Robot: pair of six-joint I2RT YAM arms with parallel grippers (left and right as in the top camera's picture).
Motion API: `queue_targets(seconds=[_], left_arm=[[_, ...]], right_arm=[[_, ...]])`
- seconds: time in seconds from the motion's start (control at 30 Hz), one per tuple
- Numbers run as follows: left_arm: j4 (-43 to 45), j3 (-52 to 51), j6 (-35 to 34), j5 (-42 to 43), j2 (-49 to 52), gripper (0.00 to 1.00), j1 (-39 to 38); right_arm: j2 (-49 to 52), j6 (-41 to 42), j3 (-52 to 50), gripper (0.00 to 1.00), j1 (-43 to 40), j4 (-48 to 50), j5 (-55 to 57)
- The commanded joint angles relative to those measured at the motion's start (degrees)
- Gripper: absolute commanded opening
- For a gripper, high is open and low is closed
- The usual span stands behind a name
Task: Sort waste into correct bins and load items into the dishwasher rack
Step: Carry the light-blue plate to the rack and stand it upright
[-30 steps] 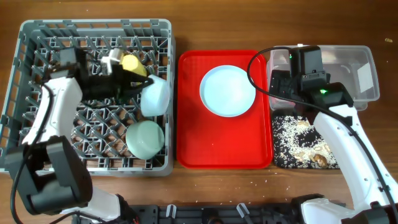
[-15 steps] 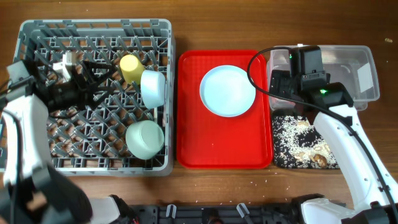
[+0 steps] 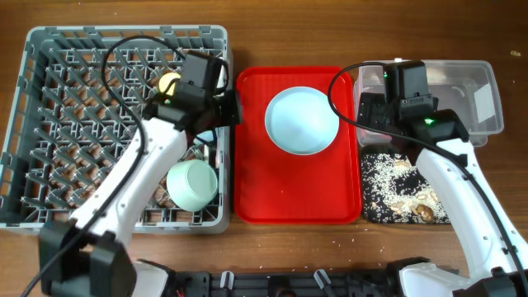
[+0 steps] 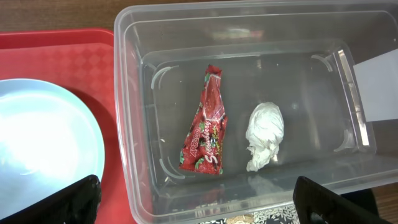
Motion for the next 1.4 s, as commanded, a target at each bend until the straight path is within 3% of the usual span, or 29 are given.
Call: queue_targets(seconds=[0.0,0.07,0.13,0.17,0.3,0.4,0.47,0.53,0.63,0.7,0.83,1.03,1.13,1.37], left_arm=[[-2.5,0.3,-1.8,-17.4,1.8,0.04,0.0],[-8.4,0.3,-3.8,-36.0,0.5,0.04,0.8],[-13.6,0.3,-8.3,-44.7,-2.1,0.04,2.1],[-15.3,0.3,-10.4,-44.9,-4.1,0.04,3.1],[-15.2,0.3,-11.2,-38.0,-11.0,0.09,3.7],[-8.7,0.3,-10.8,-11.9,-16.1,0.1,3.1],[-2.3,0.3,-10.8,-3.0,-15.5,0.12,-0.6],[2.8,0.3,-10.7,-2.9,-12.3,0.29,-6.2],[10.3,0.3,-10.8,-2.9,-4.0,0.38,-12.9],[20.7,0.3,-10.7,-2.9,10.5,0.38,-19.2],[30.9,0.3,-10.7,-2.9,21.2,0.41,-22.4],[34.9,0.3,-10.6,-2.9,25.4,0.41,-25.4],[36.3,0.3,-6.1,-3.0,25.6,0.4,-27.4],[36.4,0.3,-6.0,-8.9,28.2,0.38,-29.2]], right_arm=[[0.0,-0.5,0.9,1.0,0.1,0.2,-0.2],[0.0,-0.4,0.9,1.0,0.1,0.2,-0.2],[0.0,-0.5,0.9,1.0,0.1,0.2,-0.2],[0.0,-0.5,0.9,1.0,0.1,0.2,-0.2],[0.0,-0.5,0.9,1.0,0.1,0.2,-0.2],[0.0,-0.4,0.9,1.0,0.1,0.2,-0.2],[0.0,-0.5,0.9,1.0,0.1,0.2,-0.2],[0.0,-0.5,0.9,1.0,0.1,0.2,-0.2],[0.0,-0.5,0.9,1.0,0.1,0.2,-0.2],[0.0,-0.5,0.9,1.0,0.1,0.2,-0.2],[0.0,-0.5,0.9,1.0,0.1,0.2,-0.2],[0.0,-0.5,0.9,1.0,0.1,0.2,-0.2],[0.0,-0.5,0.9,1.0,0.1,0.2,-0.2],[0.0,-0.5,0.9,1.0,0.1,0.2,-0.2]])
